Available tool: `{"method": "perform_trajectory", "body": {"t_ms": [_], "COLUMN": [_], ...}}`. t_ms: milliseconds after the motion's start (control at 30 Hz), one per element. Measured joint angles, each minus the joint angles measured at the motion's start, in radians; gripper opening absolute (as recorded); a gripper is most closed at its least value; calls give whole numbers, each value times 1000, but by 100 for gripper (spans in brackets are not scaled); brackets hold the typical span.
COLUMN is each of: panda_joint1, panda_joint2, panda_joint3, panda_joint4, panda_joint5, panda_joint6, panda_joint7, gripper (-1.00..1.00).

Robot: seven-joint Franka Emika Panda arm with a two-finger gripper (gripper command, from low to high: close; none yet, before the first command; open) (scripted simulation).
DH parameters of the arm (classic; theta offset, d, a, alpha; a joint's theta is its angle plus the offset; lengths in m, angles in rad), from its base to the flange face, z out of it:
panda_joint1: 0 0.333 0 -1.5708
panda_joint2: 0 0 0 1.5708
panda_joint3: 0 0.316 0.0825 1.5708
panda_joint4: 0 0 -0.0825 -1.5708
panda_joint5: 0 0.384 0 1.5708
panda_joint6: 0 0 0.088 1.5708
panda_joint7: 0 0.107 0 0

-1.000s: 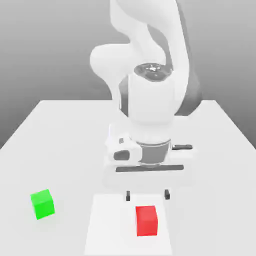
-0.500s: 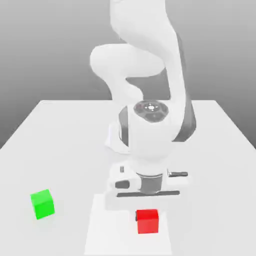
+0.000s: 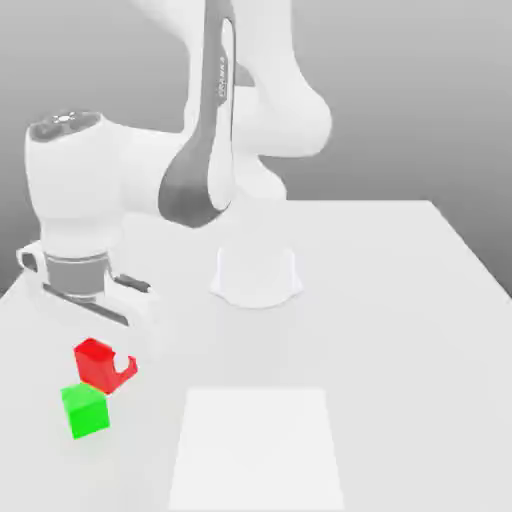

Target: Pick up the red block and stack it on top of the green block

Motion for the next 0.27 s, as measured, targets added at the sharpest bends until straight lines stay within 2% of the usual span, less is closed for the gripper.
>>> {"method": "perform_trajectory", "body": {"t_ms": [33,167,200,267], "panda_joint1": [-44,-22,-25,-25], "panda_joint2": [22,154,175,175], "panda_joint3": [8,52,58,58], "panda_joint4": [1,7,8,8], "panda_joint5": [9,50,57,57], "panda_joint6": [21,146,166,166], "panda_joint7": [-4,-33,-37,-37], "gripper": [-100,-100,100,100]}}
